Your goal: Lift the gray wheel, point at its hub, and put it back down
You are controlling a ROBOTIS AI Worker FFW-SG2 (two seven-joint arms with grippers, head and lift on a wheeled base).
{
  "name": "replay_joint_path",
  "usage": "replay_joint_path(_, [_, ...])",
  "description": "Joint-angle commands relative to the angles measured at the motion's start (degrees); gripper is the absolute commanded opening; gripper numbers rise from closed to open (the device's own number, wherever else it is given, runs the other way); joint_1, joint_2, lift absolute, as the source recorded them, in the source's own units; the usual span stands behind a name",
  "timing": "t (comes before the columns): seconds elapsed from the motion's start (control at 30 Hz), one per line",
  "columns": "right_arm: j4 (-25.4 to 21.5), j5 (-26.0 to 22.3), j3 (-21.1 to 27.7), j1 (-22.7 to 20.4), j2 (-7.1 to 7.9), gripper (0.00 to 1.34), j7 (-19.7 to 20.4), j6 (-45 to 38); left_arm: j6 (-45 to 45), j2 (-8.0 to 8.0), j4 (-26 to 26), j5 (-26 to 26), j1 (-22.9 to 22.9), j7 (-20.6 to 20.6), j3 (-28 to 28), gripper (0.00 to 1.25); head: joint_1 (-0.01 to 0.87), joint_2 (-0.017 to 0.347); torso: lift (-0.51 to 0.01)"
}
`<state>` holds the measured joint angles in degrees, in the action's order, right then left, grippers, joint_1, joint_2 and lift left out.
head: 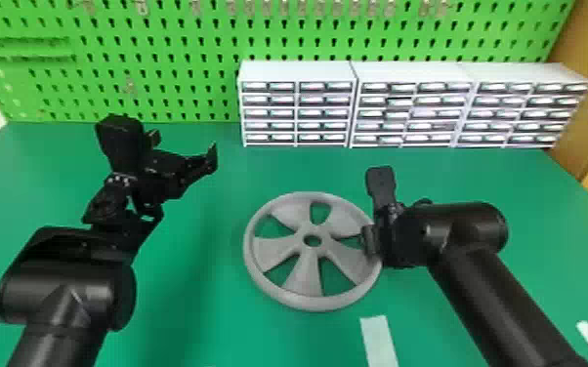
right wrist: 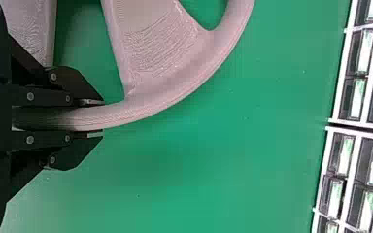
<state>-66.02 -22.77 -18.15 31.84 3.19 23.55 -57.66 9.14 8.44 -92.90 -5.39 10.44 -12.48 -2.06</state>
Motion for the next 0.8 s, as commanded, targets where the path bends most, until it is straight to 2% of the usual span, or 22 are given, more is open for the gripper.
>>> replay_joint_path(0.0, [-1.83, 1.50, -0.40, -0.02, 0.06, 0.01, 0.01, 0.09, 0.09, 0.00, 0.00, -0.06, -0.16, 0.00, 0.04, 1.15, 0.692, 0.048, -0.088])
replay_joint_path(0.37, [-10.53, 7.30, -0.93, -0.29, 0.76, 0.01, 0.01, 2.38, 0.26, 0.00, 0.00, -0.06, -0.51, 0.00, 0.12, 1.15, 0.692, 0.048, -0.088])
replay_joint_path(0.77, [-14.66, 8.00, 3.64, -2.66, 1.29, 0.01, 0.01, 15.65, 0.26, 0.00, 0.00, 0.03, -0.68, -0.53, 0.48, 1.15, 0.692, 0.048, -0.088])
